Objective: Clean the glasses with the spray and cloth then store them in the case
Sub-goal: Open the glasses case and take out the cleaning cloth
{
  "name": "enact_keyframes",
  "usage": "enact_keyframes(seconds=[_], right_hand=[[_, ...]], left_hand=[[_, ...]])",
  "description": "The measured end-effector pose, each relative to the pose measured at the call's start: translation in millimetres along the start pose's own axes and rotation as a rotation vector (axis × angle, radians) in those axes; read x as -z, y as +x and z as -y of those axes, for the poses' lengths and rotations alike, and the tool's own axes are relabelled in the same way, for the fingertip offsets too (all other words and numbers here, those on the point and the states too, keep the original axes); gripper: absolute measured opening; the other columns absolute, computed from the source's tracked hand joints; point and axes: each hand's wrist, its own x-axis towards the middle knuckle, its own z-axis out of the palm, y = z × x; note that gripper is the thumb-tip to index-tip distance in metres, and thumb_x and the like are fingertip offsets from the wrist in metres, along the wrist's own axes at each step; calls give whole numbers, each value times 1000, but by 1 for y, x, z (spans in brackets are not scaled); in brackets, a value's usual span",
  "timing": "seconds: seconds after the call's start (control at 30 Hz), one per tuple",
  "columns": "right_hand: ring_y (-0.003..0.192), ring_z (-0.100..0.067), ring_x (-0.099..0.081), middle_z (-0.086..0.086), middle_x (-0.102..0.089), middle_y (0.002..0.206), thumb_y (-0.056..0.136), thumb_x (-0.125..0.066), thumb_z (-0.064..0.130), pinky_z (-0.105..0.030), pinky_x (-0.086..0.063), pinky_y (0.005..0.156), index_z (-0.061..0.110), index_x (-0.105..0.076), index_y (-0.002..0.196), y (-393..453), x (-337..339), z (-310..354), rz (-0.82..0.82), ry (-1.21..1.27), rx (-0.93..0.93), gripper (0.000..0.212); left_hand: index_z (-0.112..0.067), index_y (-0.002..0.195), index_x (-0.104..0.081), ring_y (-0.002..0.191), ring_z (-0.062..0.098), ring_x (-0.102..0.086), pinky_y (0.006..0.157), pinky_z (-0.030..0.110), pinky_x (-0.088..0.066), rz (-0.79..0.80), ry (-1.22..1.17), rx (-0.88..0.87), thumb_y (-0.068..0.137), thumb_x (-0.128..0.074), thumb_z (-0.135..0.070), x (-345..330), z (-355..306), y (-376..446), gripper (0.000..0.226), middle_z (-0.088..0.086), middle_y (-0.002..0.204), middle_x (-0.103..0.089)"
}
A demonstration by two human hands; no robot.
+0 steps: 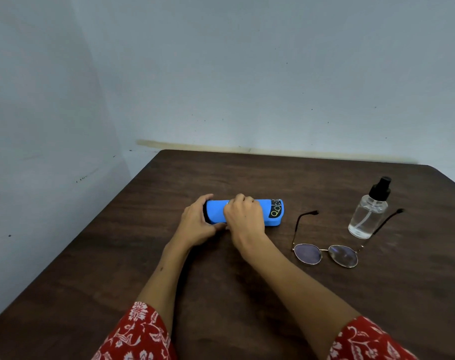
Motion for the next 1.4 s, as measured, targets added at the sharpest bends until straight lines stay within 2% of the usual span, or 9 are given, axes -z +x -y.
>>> enact_keyframes(seconds=[0.13,0.3,0.43,0.63,0.73,0.8,0.93,1.2,1.4], right_hand=[[101,-28,-59,-17,-58,112,89,-62,21,-32,-46,79,0,-53,115,0,1,1,-11,3,-10,35],[100,-28,-60,-15,-60,110,89,-64,22,-33,-46,80,1,-54,112,0,1,3,-23,9,-24,33],[95,-25,-61,-11,-63,105,87,-66,22,-32,-46,76,4,-56,108,1,4,1,-35,28,-19,30],[90,-21,-58,-4,-58,97,83,-68,18,-30,-42,71,8,-51,107,6,30,-18,7,262,-53,31],[79,-21,-50,-6,-54,90,86,-60,6,-30,-38,67,10,-47,86,12,37,-27,-25,396,-142,14],[86,-25,-54,-7,-51,86,86,-56,3,-32,-37,67,11,-39,76,19,41,-31,-28,478,-204,21],[96,-27,-58,-7,-60,97,87,-54,4,-34,-40,83,12,-48,90,34,44,-34,-10,562,-247,10],[101,-28,-57,-9,-62,103,85,-56,3,-34,-42,83,8,-58,101,45,38,-33,35,685,-300,17],[110,-27,-50,-7,-57,116,83,-59,14,-35,-37,85,15,-59,110,9,39,-43,-243,543,-606,27]], left_hand=[[-12,138,-39,118,19,-52,98,31,-44,8,2,-1,67,-82,-18,0,-1,-1,83,7,133,-52],[-16,141,-36,126,23,-46,105,45,-42,20,7,30,66,-82,-24,0,2,-1,88,7,138,-48],[-12,144,-31,127,22,-47,106,41,-41,30,-24,32,65,-83,-20,0,-1,0,95,10,140,-48],[-12,149,-14,138,22,-33,113,39,-31,70,-95,55,59,-88,-28,2,-2,-1,117,8,151,-34],[-14,150,-10,138,19,-31,107,27,-28,67,-122,34,59,-88,-26,2,-2,-3,120,4,151,-32],[-16,150,-11,137,16,-33,101,20,-29,45,-125,5,59,-88,-25,2,-3,-4,120,1,150,-34],[-19,150,-12,135,14,-34,101,19,-30,49,-128,-15,60,-88,-25,3,-4,-5,118,-1,150,-36],[-16,149,-15,137,20,-32,108,29,-30,47,-58,11,64,-85,-29,4,-7,-4,111,4,151,-33],[-13,149,-18,137,21,-33,106,27,-29,18,-44,21,65,-85,-26,6,-8,-5,108,7,148,-36]])
